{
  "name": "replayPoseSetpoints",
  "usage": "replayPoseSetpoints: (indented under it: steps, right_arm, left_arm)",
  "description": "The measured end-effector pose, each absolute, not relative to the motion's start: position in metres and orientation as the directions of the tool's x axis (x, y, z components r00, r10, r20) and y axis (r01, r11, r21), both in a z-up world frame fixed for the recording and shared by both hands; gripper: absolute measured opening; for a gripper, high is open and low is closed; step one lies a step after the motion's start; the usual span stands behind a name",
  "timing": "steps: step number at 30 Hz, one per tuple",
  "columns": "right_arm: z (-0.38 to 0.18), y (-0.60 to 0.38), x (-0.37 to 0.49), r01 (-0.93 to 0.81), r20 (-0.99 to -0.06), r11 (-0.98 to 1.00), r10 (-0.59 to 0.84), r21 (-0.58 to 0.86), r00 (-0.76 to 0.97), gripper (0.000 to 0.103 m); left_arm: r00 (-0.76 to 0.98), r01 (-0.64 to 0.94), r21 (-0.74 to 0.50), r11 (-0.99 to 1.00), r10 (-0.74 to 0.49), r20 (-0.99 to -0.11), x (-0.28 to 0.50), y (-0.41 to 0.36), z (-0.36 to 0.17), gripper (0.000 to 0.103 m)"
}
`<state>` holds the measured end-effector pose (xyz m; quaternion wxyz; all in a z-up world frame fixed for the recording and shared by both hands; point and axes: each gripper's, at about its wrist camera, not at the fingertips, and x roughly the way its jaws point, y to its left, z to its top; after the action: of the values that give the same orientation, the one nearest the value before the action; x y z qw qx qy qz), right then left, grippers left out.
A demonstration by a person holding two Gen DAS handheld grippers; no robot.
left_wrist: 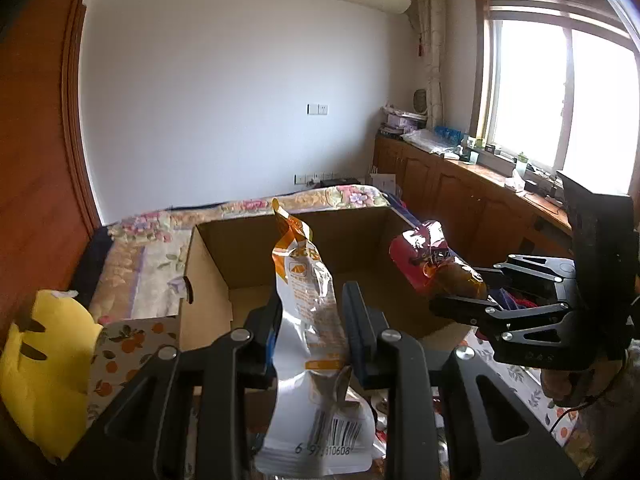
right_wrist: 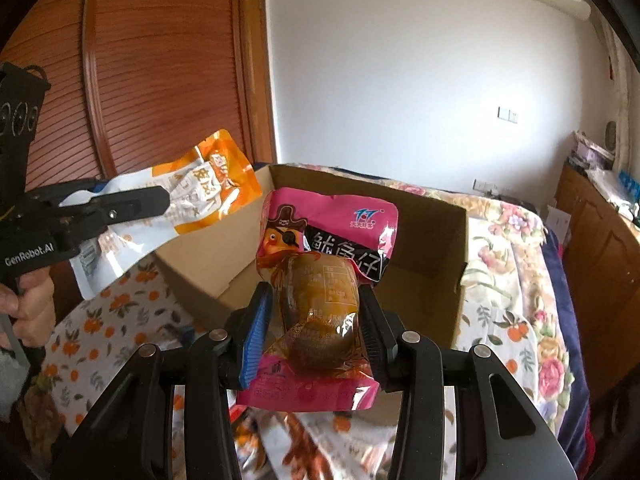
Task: Organize snacks
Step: 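Lift and carry the orange-and-white bag with the left tool while the right tool carries the bun to the box, then open the left gripper over the box while the right gripper releases the bun into it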
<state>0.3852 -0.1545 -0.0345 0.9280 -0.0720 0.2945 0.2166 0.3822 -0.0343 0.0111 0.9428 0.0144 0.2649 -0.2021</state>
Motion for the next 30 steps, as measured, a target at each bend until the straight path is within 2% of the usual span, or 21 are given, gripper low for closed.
replayPoseSetpoints:
  steps: [13,20,24,30]
  right_arm:
    - [-0.064,-0.152,0.428,-0.408,-0.629,0.913,0.334,0.030,0.702,0.045]
    - [-0.068,-0.150,0.432,-0.397,-0.640,0.918,0.318,0.023,0.699,0.048]
    - [-0.067,-0.147,0.432,-0.395,-0.640,0.919,0.294,-0.016,0.710,0.054]
    - [-0.060,-0.150,0.420,-0.398,-0.616,0.917,0.318,0.007,0.721,0.055]
  left_arm:
    - [0.748,0.355,-0.079,0.932,-0.334,-0.574,0.413,-0.039,-0.026,0.027]
    - [0.753,0.335,-0.050,0.941,-0.299,-0.585,0.414,-0.044,-0.028,0.041]
    - [0.764,0.337,-0.051,0.940,-0.305,-0.569,0.410,-0.044,-0.023,0.042]
    - [0.776,0.339,-0.040,0.940,-0.303,-0.553,0.396,-0.039,-0.017,0.044]
